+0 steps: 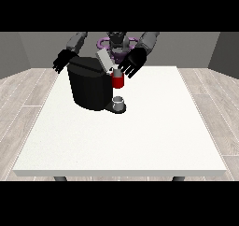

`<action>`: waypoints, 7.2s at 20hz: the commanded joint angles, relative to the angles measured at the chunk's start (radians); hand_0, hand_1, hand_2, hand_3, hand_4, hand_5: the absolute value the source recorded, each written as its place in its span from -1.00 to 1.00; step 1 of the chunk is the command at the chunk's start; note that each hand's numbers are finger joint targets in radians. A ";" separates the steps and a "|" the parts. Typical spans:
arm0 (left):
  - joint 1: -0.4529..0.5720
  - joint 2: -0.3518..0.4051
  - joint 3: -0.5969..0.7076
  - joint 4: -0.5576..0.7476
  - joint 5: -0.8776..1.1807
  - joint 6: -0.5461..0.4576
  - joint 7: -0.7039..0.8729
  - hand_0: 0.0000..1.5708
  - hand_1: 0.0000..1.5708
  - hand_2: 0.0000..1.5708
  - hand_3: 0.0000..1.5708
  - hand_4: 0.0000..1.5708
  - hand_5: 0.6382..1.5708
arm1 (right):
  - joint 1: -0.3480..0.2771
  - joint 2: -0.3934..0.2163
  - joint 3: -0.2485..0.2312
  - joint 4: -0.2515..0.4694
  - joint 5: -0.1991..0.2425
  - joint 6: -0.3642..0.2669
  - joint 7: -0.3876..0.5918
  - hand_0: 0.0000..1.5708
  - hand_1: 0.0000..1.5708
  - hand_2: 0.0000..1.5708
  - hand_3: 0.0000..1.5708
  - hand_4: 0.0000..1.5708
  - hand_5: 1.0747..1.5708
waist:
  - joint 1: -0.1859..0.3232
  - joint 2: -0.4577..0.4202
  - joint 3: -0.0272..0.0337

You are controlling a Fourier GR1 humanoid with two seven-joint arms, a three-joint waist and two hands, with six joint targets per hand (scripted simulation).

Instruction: Insert the coffee pod into the coffee machine and close the lid

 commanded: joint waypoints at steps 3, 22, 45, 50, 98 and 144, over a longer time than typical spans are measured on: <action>0.033 -0.024 -0.007 0.004 -0.010 0.004 0.004 0.54 0.54 0.58 0.43 -0.41 1.00 | 0.037 -0.011 -0.006 -0.002 -0.014 0.021 0.000 -1.00 -1.00 -1.00 -1.00 -0.49 1.00 | -0.003 -0.030 -0.0005; -0.020 -0.021 -0.071 -0.025 -0.094 -0.006 -0.033 -0.28 -0.28 0.03 -0.18 -0.70 1.00 | -0.063 0.001 -0.018 0.050 0.012 -0.048 -0.060 -1.00 -1.00 -1.00 -1.00 -0.41 1.00 | 0.034 0.049 -0.0001; 0.153 -0.059 -0.040 -0.047 -0.080 -0.052 -0.065 -1.00 -1.00 -1.00 -1.00 -1.00 1.00 | 0.111 0.001 -0.013 0.045 -0.013 -0.016 -0.034 -1.00 -1.00 -1.00 -1.00 -0.48 1.00 | 0.089 -0.156 -0.0008; 0.182 -0.108 0.118 -0.057 0.095 -0.056 -0.049 -1.00 -1.00 -1.00 -1.00 -1.00 1.00 | 0.178 0.016 -0.031 0.077 -0.021 -0.024 -0.085 -1.00 -1.00 -1.00 -1.00 -0.46 1.00 | 0.148 -0.230 -0.0015; 0.906 -0.410 0.071 -0.713 0.621 -0.130 0.038 -1.00 -1.00 -1.00 -1.00 -1.00 1.00 | -0.138 -0.143 -0.058 0.186 -0.026 0.223 -0.003 -1.00 -1.00 -1.00 -1.00 -1.00 1.00 | 0.443 -0.266 -0.0005; 0.885 -0.336 0.006 -0.817 0.680 -0.042 0.071 -1.00 -1.00 -1.00 -1.00 -1.00 1.00 | -0.472 -0.083 0.034 0.431 0.182 0.208 -0.028 -1.00 -1.00 -1.00 -1.00 -0.85 1.00 | 0.464 -0.200 -0.0004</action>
